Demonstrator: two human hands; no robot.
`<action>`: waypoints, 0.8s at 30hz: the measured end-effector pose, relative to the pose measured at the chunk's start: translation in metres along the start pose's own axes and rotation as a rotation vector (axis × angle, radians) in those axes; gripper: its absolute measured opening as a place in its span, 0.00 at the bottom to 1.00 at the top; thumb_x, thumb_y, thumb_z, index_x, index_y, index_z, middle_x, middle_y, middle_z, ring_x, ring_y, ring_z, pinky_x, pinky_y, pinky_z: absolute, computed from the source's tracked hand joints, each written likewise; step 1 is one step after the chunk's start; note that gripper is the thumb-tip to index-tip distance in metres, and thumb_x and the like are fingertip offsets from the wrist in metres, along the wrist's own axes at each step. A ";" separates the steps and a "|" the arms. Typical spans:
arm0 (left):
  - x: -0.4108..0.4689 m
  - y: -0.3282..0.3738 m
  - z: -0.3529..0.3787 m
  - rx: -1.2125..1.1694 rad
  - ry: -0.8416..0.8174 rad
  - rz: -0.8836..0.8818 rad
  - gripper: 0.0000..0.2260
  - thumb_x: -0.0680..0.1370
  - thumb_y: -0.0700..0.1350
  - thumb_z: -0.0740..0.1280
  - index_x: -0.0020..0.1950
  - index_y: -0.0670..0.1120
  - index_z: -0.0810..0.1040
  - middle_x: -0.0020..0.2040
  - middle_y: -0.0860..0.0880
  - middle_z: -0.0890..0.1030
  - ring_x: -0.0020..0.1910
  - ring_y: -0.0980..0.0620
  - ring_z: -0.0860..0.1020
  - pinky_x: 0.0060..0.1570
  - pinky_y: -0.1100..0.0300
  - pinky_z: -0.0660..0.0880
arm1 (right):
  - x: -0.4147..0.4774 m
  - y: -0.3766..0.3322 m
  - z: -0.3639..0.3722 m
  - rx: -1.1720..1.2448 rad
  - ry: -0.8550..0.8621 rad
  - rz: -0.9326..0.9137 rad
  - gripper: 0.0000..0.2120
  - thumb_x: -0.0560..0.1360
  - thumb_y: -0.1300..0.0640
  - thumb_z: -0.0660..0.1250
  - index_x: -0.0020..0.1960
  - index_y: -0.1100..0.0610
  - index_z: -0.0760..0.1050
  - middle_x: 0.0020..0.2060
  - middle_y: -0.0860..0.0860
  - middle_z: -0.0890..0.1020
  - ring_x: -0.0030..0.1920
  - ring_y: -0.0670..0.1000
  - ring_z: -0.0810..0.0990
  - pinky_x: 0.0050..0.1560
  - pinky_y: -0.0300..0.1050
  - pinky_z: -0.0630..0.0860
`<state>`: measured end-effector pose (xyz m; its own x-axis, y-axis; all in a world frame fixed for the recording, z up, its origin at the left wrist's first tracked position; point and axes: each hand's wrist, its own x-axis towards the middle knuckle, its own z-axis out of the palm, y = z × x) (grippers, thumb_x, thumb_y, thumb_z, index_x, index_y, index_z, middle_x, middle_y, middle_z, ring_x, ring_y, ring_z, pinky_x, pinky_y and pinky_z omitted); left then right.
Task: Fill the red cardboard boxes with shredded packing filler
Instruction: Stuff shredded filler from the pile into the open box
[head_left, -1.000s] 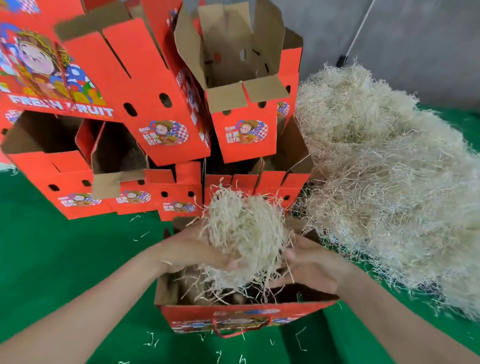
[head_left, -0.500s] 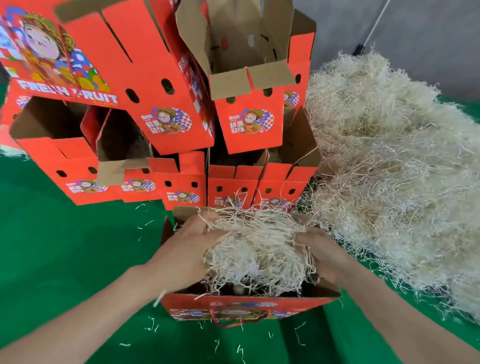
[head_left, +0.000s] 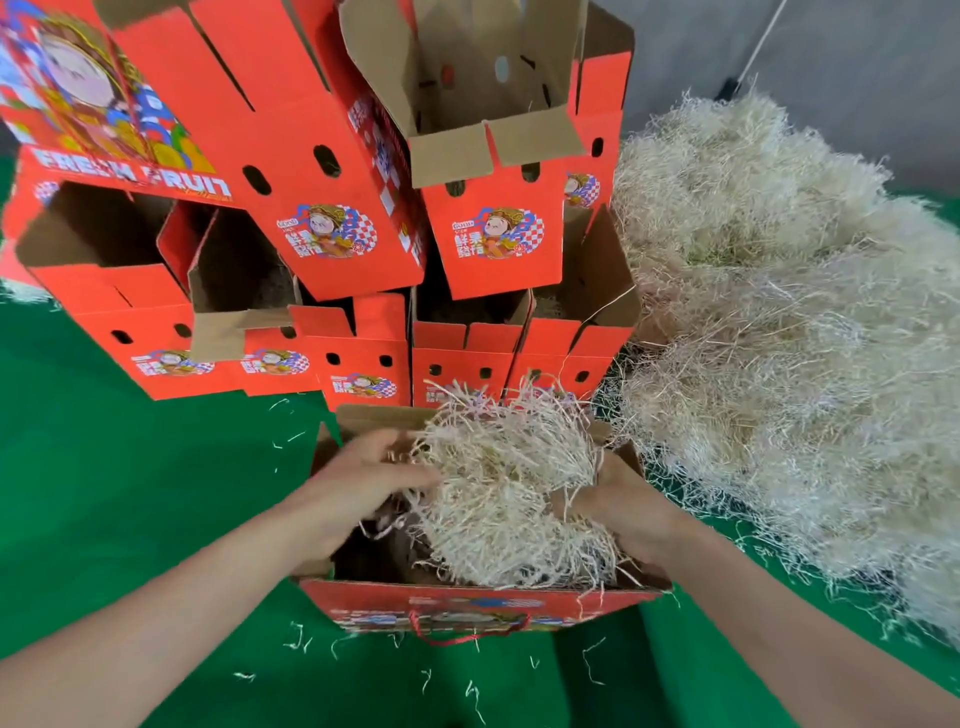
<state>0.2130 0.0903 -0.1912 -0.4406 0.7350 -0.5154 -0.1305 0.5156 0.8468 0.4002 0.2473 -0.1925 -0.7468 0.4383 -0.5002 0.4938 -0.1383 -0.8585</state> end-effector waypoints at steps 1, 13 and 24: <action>0.000 0.002 0.007 -0.050 -0.125 -0.144 0.30 0.66 0.43 0.75 0.67 0.47 0.69 0.67 0.51 0.70 0.69 0.49 0.64 0.70 0.49 0.58 | -0.001 -0.002 0.001 0.013 -0.058 -0.023 0.25 0.66 0.72 0.70 0.53 0.48 0.69 0.42 0.39 0.83 0.44 0.35 0.80 0.44 0.29 0.75; 0.011 0.000 -0.004 0.619 0.214 0.280 0.12 0.72 0.30 0.64 0.52 0.42 0.77 0.46 0.51 0.79 0.51 0.48 0.78 0.41 0.72 0.71 | 0.006 0.010 -0.008 -0.280 0.023 0.124 0.27 0.69 0.66 0.67 0.66 0.59 0.66 0.58 0.53 0.77 0.59 0.52 0.76 0.61 0.46 0.73; 0.004 0.010 0.009 0.133 -0.415 -0.161 0.42 0.62 0.44 0.79 0.72 0.48 0.62 0.64 0.51 0.74 0.63 0.54 0.72 0.63 0.56 0.69 | 0.009 0.005 0.003 -0.099 0.050 0.217 0.37 0.71 0.56 0.70 0.73 0.57 0.55 0.66 0.52 0.70 0.62 0.50 0.68 0.66 0.49 0.60</action>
<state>0.2183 0.1025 -0.1855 -0.0273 0.7408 -0.6712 -0.0408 0.6700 0.7412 0.3944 0.2479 -0.2020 -0.5970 0.4516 -0.6631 0.6830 -0.1474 -0.7154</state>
